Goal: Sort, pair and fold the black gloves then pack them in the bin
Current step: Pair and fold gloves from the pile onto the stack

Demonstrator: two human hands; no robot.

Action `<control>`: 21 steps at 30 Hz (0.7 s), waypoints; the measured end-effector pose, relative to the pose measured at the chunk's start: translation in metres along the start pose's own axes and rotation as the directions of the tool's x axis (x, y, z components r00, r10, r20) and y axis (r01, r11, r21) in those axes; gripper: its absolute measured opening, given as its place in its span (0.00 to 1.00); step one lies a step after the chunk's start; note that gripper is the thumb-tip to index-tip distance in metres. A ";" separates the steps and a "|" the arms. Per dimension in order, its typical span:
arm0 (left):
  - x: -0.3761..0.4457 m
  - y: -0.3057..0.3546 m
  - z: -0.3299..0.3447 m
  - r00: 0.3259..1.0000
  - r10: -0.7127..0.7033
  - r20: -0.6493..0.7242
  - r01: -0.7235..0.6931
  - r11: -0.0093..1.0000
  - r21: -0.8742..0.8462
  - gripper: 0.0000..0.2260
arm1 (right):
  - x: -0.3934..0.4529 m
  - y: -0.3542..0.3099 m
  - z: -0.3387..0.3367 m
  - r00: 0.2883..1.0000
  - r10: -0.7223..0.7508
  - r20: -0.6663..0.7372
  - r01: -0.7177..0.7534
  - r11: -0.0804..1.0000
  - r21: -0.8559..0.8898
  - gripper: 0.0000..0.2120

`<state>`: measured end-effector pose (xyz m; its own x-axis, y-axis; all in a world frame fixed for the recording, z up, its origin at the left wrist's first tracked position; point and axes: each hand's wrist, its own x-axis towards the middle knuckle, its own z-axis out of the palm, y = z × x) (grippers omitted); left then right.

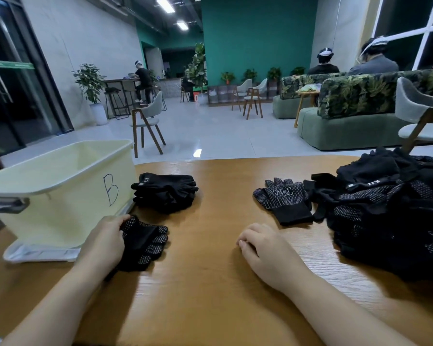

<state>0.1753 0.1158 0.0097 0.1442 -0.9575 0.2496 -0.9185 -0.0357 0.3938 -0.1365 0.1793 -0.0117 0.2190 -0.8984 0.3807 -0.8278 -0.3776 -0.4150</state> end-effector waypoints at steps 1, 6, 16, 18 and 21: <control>0.001 -0.002 0.001 1.000 0.003 -0.007 -0.003 1.000 0.016 0.19 | 0.000 0.000 0.000 1.000 0.001 -0.002 -0.001 1.000 0.001 0.10; -0.007 0.006 0.004 0.995 0.080 -0.052 -0.076 0.995 0.061 0.17 | 0.000 0.000 0.000 1.000 -0.014 -0.001 0.014 1.000 -0.020 0.11; -0.022 0.025 0.013 0.947 0.204 0.247 -0.251 0.951 0.179 0.28 | -0.001 -0.002 0.001 1.000 0.000 -0.002 0.000 1.000 -0.009 0.15; -0.019 0.026 0.015 0.954 0.185 0.235 -0.232 0.954 0.189 0.26 | -0.001 -0.002 0.000 1.000 0.002 0.003 -0.002 1.000 -0.010 0.15; -0.013 0.024 0.019 0.966 0.153 0.208 -0.188 0.969 0.158 0.24 | -0.002 -0.001 -0.001 1.000 0.003 0.011 -0.003 1.000 -0.022 0.13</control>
<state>0.1442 0.1223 -0.0010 -0.0778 -0.9900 0.1175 -0.9757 0.0998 0.1953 -0.1366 0.1819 -0.0117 0.2225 -0.9020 0.3699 -0.8397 -0.3701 -0.3974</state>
